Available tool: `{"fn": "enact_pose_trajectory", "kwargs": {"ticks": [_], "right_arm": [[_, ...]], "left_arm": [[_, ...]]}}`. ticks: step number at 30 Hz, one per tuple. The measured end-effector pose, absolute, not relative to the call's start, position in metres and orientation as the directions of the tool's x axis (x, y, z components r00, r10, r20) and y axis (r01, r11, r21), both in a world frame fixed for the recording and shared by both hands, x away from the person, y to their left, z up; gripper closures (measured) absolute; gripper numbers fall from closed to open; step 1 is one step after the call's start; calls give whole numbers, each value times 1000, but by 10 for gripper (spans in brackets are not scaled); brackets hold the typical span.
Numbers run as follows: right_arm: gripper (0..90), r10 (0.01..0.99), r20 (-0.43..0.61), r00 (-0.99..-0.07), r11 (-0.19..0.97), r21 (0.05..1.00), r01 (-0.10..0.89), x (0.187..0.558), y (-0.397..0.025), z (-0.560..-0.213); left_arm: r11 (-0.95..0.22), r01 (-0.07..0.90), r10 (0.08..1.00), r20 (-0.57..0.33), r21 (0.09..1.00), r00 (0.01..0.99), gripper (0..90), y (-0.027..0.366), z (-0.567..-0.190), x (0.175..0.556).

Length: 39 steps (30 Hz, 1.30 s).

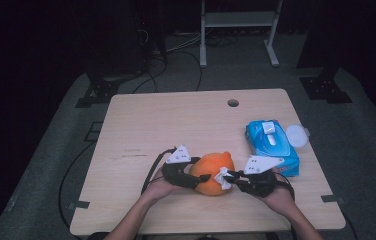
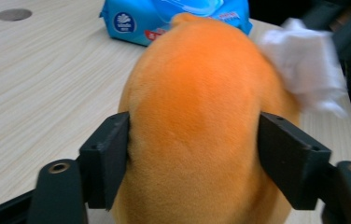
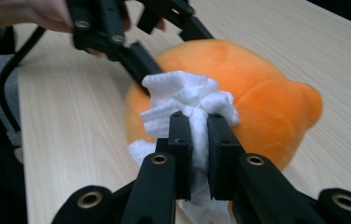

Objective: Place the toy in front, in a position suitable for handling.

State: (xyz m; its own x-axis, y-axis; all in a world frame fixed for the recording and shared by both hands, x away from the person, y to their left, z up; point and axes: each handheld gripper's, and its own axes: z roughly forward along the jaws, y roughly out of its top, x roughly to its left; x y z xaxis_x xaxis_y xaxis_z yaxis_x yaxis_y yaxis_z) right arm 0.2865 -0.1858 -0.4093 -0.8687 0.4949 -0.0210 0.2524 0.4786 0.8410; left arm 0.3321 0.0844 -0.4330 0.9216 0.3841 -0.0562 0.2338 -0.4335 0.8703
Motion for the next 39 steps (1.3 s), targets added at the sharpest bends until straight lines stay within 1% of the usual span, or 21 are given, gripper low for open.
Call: {"fn": "enact_pose_trajectory", "kwargs": {"ticks": [6, 9, 10, 14, 17, 18, 19, 21, 22, 23, 24, 25, 26, 27, 28, 29, 31, 34, 37, 39], "right_arm": [[809, 602, 70, -795, 396, 839, 374, 312, -220, -421], [811, 619, 76, -782, 387, 836, 388, 315, -226, -423], [812, 617, 75, -784, 387, 838, 385, 313, -225, -421], [813, 582, 45, -812, 381, 867, 321, 302, -212, -404], [813, 537, 4, -844, 394, 883, 256, 292, -197, -391], [813, 524, -23, -852, 414, 881, 230, 289, -191, -388], [813, 515, -42, -856, 432, 875, 217, 289, -188, -388], [814, 513, -73, -856, 471, 857, 209, 288, -185, -392], [814, 513, -70, -855, 474, 854, 215, 289, -187, -395], [814, 515, -65, -855, 471, 855, 219, 289, -188, -396], [814, 517, -43, -855, 457, 859, 233, 289, -191, -396], [814, 513, -32, -858, 447, 863, 235, 288, -191, -396], [814, 507, -34, -861, 447, 865, 230, 286, -189, -394], [813, 495, -43, -868, 455, 864, 217, 283, -185, -394], [812, 481, -53, -875, 466, 861, 204, 280, -180, -394], [812, 472, -60, -879, 470, 861, 194, 279, -179, -394], [812, 470, -57, -881, 473, 859, 197, 281, -181, -393], [811, 527, -30, -850, 440, 865, 242, 292, -202, -394], [814, 610, -4, -792, 411, 857, 312, 300, -227, -402], [815, 634, 19, -773, 404, 844, 351, 302, -237, -409]], "left_arm": [[-449, 181, 341, -19, 875, 940, 305, 77, -431, 325], [-475, 143, 326, 23, 869, 945, 305, 73, -429, 320], [-488, 130, 321, 39, 863, 946, 305, 72, -428, 319], [-513, 89, 296, 78, 854, 952, 305, 67, -427, 314], [-532, 36, 251, 118, 846, 961, 303, 58, -426, 305], [-537, 26, 243, 125, 843, 962, 295, 57, -426, 304], [-541, 30, 238, 118, 841, 964, 278, 57, -424, 303], [-512, 65, 238, 69, 856, 969, 213, 61, -421, 308], [-492, 87, 248, 43, 866, 968, 193, 63, -420, 311], [-470, 132, 280, 5, 873, 960, 179, 65, -419, 315], [-472, 159, 300, -11, 867, 954, 141, 65, -419, 318], [-487, 182, 302, -32, 854, 953, 135, 63, -422, 320], [-496, 190, 293, -43, 847, 955, 141, 61, -426, 321], [-501, 180, 294, -28, 846, 955, 157, 60, -429, 319], [-507, 171, 289, -20, 845, 957, 191, 60, -429, 318], [-505, 173, 290, -22, 846, 957, 207, 61, -429, 318], [-499, 183, 296, -32, 847, 955, 236, 64, -429, 318], [-496, 187, 296, -37, 848, 954, 244, 65, -429, 318], [-498, 187, 294, -38, 847, 955, 241, 65, -429, 318], [-497, 183, 295, -34, 848, 955, 237, 64, -429, 317]]}}
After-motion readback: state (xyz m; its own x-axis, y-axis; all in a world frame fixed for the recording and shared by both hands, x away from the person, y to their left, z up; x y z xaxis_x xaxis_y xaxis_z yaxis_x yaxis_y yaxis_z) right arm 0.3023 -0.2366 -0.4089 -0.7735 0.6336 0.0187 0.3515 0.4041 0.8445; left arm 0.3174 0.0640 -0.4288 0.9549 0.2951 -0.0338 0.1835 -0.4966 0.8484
